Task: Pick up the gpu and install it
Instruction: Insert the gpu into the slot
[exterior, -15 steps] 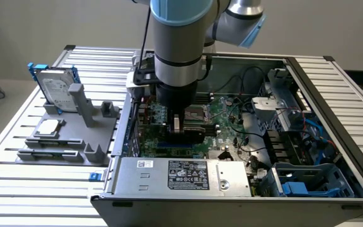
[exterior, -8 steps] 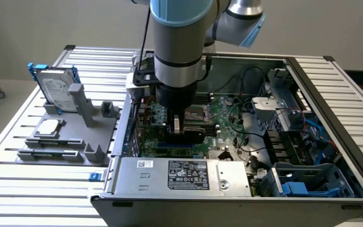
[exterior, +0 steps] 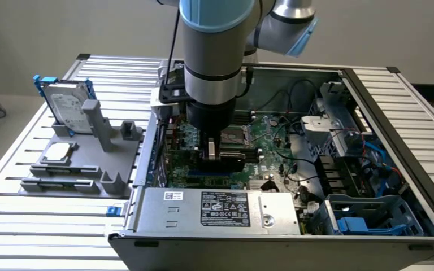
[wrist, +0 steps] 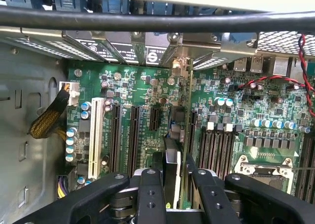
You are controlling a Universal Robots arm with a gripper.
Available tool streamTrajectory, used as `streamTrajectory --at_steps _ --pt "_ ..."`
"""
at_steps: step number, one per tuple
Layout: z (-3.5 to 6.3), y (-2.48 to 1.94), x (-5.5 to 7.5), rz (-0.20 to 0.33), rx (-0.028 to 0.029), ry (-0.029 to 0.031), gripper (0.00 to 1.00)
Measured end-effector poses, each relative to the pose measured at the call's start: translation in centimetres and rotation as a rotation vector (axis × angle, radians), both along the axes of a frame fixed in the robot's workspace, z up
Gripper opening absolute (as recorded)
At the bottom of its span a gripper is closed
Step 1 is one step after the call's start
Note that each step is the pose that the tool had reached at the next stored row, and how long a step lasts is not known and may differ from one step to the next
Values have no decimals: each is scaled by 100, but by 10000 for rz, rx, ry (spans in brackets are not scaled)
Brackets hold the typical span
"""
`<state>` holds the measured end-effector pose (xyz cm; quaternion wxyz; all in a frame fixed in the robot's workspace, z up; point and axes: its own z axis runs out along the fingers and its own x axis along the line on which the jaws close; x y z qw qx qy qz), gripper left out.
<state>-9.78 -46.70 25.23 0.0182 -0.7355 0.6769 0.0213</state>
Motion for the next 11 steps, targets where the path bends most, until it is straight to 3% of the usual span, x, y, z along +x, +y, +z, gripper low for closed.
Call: streamTrajectory --at_steps 11 --pt "-13 -3 11 44 1 -2 27"
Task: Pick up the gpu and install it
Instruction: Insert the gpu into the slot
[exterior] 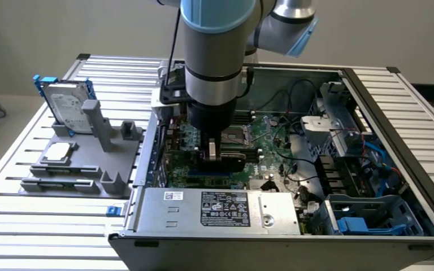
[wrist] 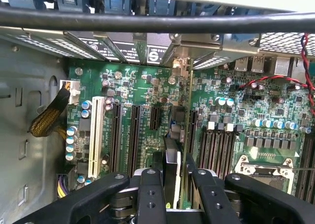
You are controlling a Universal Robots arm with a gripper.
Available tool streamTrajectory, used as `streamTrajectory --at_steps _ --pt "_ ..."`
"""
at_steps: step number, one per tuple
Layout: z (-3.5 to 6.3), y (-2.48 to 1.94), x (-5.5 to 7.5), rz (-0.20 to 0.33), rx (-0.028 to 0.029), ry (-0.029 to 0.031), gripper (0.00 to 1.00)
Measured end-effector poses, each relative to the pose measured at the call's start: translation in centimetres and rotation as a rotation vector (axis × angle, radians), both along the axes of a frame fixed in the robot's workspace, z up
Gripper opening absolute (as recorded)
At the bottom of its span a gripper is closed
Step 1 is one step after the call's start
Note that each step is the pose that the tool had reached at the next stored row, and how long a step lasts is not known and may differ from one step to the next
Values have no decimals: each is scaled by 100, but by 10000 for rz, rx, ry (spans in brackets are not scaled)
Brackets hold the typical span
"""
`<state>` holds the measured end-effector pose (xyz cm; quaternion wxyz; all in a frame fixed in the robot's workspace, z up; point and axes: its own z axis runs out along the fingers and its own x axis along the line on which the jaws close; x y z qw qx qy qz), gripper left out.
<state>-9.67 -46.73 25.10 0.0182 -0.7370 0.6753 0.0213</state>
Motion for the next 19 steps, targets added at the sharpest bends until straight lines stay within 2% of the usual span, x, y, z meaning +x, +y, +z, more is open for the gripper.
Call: streamTrajectory --at_steps 10,19 --pt "-25 0 -1 -2 2 -2 27" --pt "6 -4 0 -1 39 -6 27"
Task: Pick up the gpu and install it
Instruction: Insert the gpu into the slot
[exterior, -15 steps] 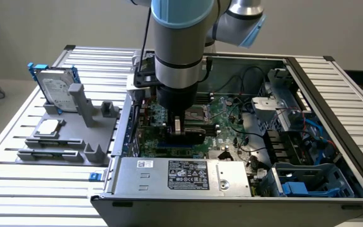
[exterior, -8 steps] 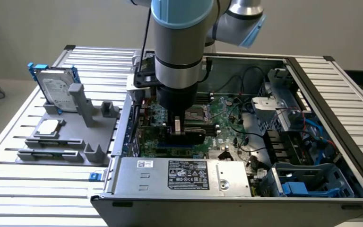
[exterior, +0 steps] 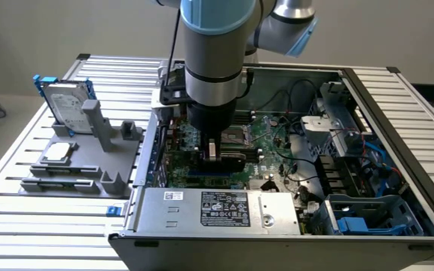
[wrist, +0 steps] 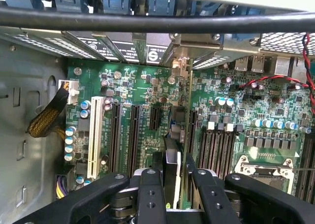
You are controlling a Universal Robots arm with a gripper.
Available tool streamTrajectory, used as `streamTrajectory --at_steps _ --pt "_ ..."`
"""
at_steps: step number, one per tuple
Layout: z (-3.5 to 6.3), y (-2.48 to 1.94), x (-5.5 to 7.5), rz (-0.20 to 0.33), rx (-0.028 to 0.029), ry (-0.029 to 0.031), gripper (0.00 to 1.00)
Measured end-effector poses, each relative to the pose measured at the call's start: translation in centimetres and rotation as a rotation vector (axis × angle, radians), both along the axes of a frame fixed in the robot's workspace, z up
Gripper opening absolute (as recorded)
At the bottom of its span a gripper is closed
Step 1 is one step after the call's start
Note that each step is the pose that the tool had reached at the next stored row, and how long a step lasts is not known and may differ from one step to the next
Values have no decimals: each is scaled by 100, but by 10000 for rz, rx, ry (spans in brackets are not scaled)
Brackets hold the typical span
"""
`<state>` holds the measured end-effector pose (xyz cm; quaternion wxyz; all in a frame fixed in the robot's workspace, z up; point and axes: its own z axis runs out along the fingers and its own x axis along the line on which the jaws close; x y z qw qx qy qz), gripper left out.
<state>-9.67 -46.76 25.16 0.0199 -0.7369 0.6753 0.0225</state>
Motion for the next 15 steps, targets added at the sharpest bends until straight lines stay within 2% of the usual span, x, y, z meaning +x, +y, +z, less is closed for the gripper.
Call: streamTrajectory --at_steps 7,15 --pt "36 -26 -1 -9 8 3 27" --pt "36 -29 0 -72 9 3 27"
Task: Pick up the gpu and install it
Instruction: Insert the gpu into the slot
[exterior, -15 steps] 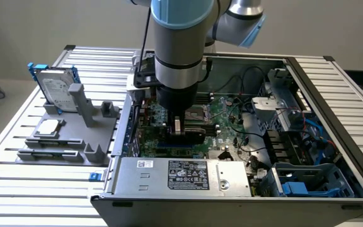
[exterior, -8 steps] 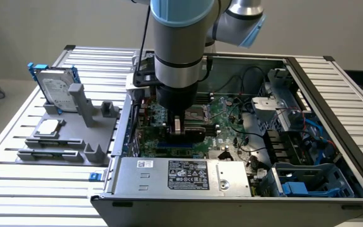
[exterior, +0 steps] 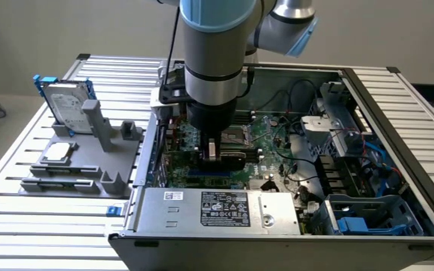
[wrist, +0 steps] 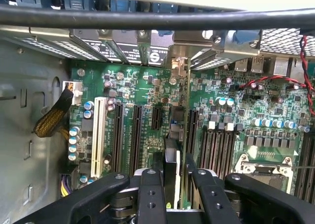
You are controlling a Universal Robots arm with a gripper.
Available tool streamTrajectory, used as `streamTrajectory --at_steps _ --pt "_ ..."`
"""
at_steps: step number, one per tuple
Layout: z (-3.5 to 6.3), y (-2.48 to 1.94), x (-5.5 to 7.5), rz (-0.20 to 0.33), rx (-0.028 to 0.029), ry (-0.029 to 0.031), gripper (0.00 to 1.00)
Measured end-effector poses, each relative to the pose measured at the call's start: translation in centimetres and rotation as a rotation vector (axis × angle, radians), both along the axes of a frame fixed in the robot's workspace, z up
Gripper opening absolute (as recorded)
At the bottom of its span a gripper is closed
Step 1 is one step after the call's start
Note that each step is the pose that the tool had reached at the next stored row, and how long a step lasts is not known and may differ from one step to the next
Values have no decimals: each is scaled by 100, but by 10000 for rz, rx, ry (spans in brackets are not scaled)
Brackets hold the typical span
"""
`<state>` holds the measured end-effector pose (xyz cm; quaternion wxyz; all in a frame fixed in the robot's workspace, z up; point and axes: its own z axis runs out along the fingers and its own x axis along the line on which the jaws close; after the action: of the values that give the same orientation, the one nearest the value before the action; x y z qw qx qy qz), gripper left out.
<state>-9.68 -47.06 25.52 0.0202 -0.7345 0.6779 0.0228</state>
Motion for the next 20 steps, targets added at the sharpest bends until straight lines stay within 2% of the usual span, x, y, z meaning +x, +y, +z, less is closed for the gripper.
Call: streamTrajectory --at_steps 9,20 --pt "1 0 0 -152 0 17 27" --pt "32 0 19 -175 20 153 27"
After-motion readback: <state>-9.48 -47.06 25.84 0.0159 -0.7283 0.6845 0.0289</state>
